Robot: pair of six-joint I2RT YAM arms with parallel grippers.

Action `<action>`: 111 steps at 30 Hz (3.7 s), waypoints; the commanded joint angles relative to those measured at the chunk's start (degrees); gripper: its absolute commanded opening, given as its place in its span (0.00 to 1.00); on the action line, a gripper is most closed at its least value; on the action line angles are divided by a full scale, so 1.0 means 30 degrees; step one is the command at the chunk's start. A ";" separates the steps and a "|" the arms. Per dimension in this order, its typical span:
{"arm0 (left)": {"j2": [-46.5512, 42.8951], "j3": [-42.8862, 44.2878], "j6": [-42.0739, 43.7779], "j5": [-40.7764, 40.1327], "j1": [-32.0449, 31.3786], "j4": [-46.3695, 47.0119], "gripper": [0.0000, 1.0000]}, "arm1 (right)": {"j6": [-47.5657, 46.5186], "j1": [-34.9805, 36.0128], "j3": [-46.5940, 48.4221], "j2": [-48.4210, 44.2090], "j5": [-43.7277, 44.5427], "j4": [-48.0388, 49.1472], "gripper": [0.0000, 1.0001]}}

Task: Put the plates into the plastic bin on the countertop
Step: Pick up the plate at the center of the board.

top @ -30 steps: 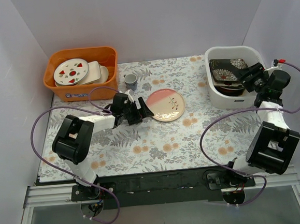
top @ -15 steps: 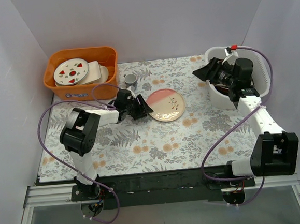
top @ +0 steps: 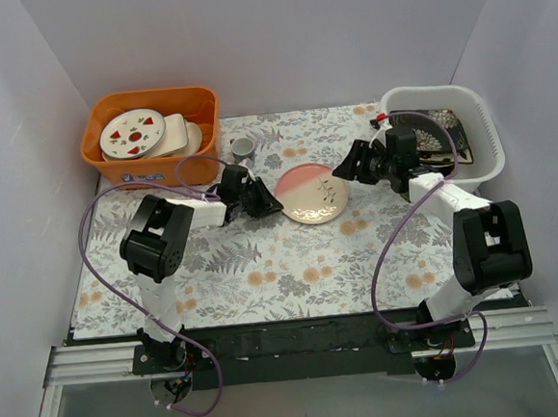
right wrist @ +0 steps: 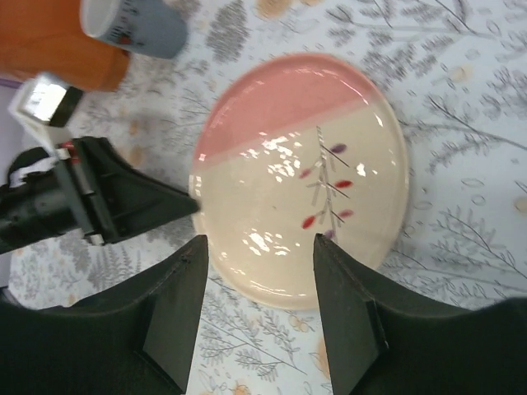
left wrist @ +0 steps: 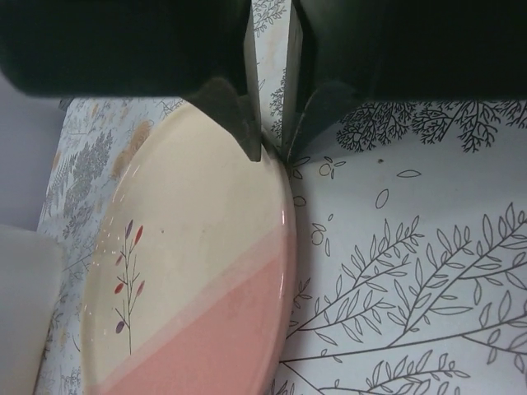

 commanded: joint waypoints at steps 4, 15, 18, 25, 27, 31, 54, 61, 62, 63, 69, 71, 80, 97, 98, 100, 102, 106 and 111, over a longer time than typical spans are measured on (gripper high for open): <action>0.0715 -0.0206 0.0765 -0.1377 -0.0263 -0.1815 0.00 | -0.0717 -0.0036 -0.0615 0.1002 0.3125 -0.0426 0.60; 0.0189 -0.0967 0.1058 -0.1172 -0.0263 -0.1874 0.00 | -0.0688 -0.0123 -0.0967 0.2643 0.3713 -0.0162 0.60; -0.0221 -0.1464 0.1030 -0.1289 -0.0263 -0.1875 0.00 | -0.0630 -0.0269 -0.1259 0.2995 0.3392 -0.0045 0.60; -0.0398 -0.2169 0.0532 -0.1025 -0.0293 -0.1611 0.00 | -0.0161 -0.1206 -0.2695 0.3260 0.1606 0.0658 0.59; -0.0369 -0.2228 0.0531 -0.0996 -0.0322 -0.1582 0.00 | 0.0043 -0.1470 -0.3017 0.3231 0.1225 0.0949 0.59; -0.0369 -0.2404 0.0502 -0.0908 -0.0380 -0.1347 0.00 | 0.0337 -0.1705 -0.3749 0.3435 0.0288 0.1712 0.58; -0.1276 -0.3341 0.0443 -0.1787 -0.0703 -0.1435 0.00 | -0.0771 -0.0916 -0.3049 0.3935 -0.5574 0.3883 0.50; -0.0985 -0.3400 0.0414 -0.1816 -0.0703 -0.1581 0.00 | -0.1362 0.0227 -0.1701 0.3231 -0.6423 0.2973 0.49; -0.0926 -0.3400 0.0414 -0.1845 -0.0703 -0.1523 0.00 | -0.1420 0.0402 -0.1439 0.3143 -0.6482 0.2799 0.49; -0.0925 -0.3400 0.0385 -0.1846 -0.0703 -0.1465 0.00 | -0.1450 0.0520 -0.1262 0.3113 -0.6656 0.2710 0.49; -0.0603 -0.3429 0.0297 -0.1787 -0.0703 -0.1260 0.00 | -0.1743 0.1135 -0.0850 0.2617 -0.7624 0.2620 0.49; -0.0487 -0.3459 0.0297 -0.1758 -0.0732 -0.1201 0.00 | -0.1713 0.1311 -0.0821 0.2469 -0.7771 0.2650 0.49; -0.0164 -0.3576 0.0209 -0.1553 -0.0732 -0.0820 0.00 | -0.1655 0.1722 -0.0235 0.2439 -0.8914 0.2680 0.47; -0.0661 -0.3634 0.0267 -0.1524 -0.0732 -0.0936 0.00 | -0.1713 0.1927 -0.0089 0.2732 -0.8943 0.2534 0.27; -0.0749 -0.3634 0.0268 -0.1611 -0.0732 -0.0908 0.00 | -0.1713 0.1927 -0.0059 0.2761 -0.8972 0.2417 0.24; -0.1012 -0.3634 0.0326 -0.1641 -0.0732 -0.0995 0.00 | -0.1743 0.1927 0.0028 0.2878 -0.9118 0.2387 0.14; -0.1305 -0.3605 0.0414 -0.1758 -0.0761 -0.1083 0.00 | -0.1742 0.1927 0.0058 0.2967 -0.9235 0.2328 0.04; -0.1773 -0.3546 0.0560 -0.1875 -0.0732 -0.1259 0.00 | -0.1714 0.1898 0.0175 0.3025 -0.9412 0.2299 0.01; -0.2564 -0.3634 0.0736 -0.2255 -0.0732 -0.1494 0.00 | -0.1889 0.1927 0.0321 0.2879 -0.9237 0.1919 0.01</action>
